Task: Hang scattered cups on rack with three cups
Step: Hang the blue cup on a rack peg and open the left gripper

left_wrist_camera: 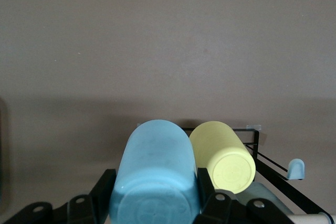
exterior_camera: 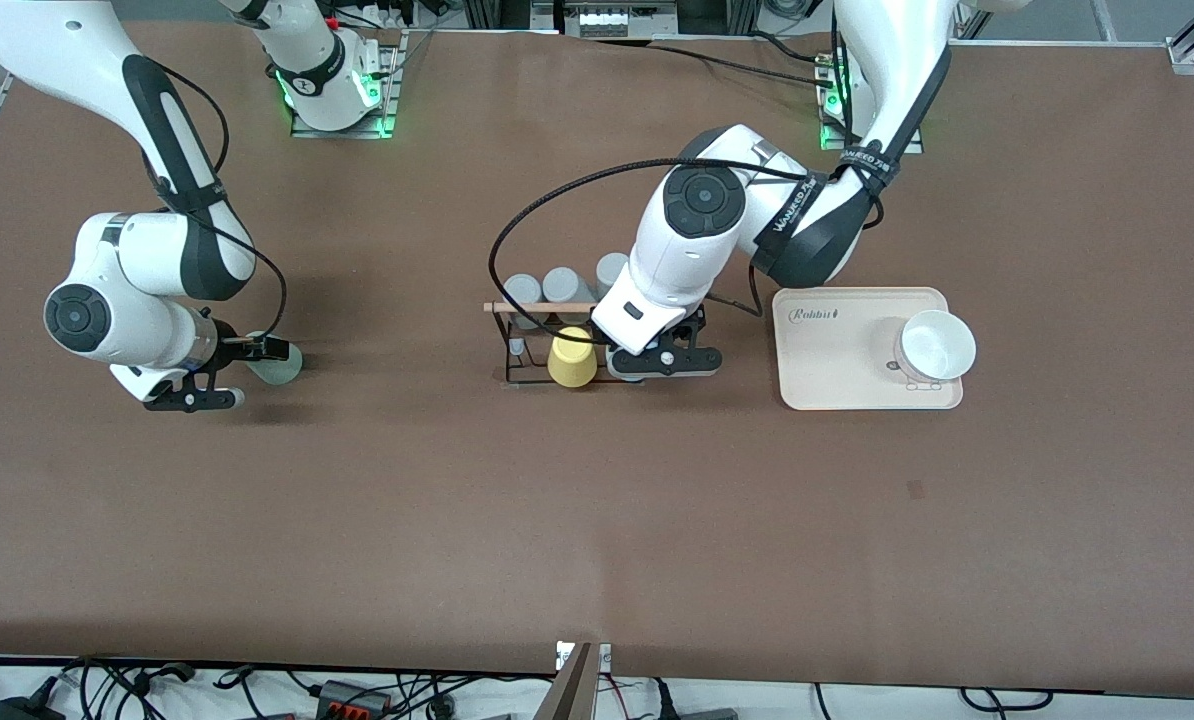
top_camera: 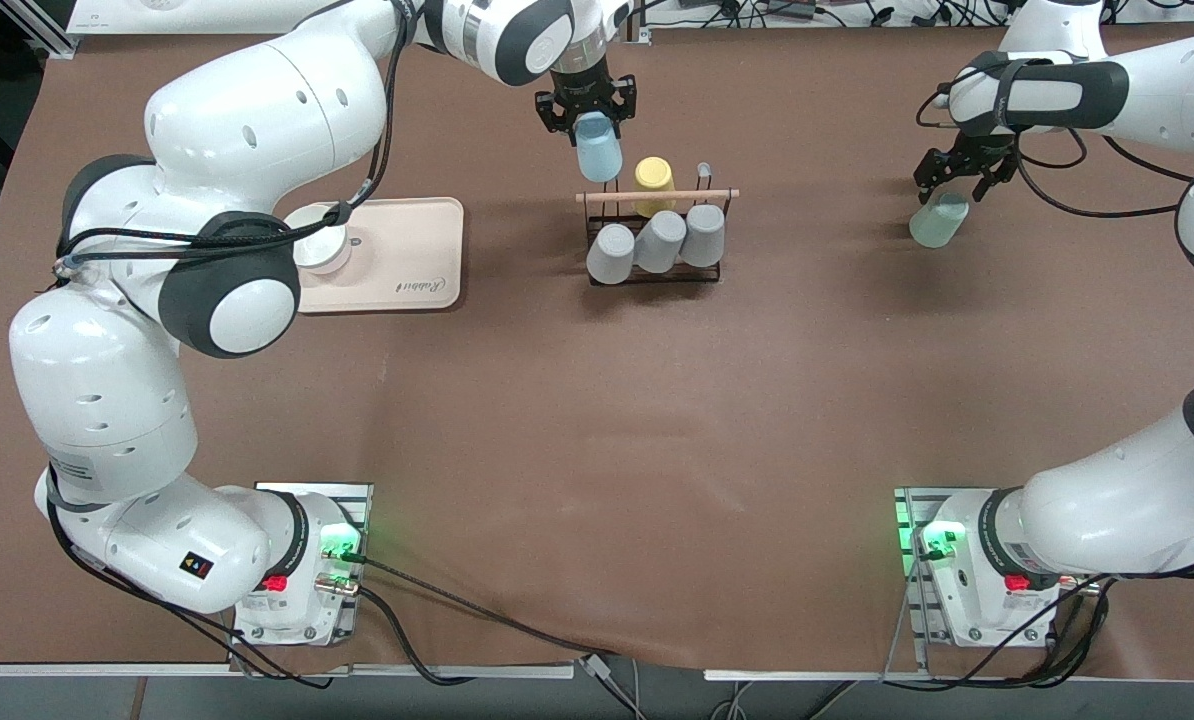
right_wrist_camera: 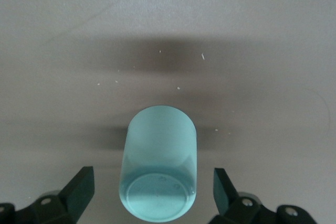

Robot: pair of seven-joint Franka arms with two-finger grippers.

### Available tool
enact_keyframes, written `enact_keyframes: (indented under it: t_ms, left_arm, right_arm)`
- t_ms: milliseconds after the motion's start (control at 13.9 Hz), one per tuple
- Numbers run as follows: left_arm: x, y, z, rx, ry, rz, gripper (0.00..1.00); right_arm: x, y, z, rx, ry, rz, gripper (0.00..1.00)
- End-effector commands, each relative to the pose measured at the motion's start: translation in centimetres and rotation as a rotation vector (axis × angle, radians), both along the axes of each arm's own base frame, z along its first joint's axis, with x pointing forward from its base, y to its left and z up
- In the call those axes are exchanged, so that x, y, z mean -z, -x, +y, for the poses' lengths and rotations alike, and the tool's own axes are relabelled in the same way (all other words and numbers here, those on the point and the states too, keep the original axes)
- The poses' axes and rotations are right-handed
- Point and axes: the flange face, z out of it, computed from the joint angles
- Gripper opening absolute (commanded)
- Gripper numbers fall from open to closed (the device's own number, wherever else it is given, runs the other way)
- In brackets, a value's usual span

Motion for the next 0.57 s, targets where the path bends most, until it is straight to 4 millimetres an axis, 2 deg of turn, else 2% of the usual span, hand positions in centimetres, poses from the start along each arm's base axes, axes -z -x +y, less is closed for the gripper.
enact_keyframes:
  t_ms: [0, 144, 502]
  left_arm:
    - [-0.1, 0.8, -1.9, -0.007, -0.026, -0.012, 0.27]
    - [0.1, 1.4, -2.7, 0.0, -0.05, -0.027, 0.27]
    - [2.8, 1.4, -2.9, -0.005, -0.105, -0.033, 0.27]
  right_arm:
    - [0.7, 0.5, -0.1, 0.006, 0.008, 0.002, 1.0]
    - [1.4, 0.5, -0.1, 0.006, 0.008, 0.012, 1.0]
    - [1.4, 0.4, -0.1, 0.004, 0.008, 0.007, 0.99]
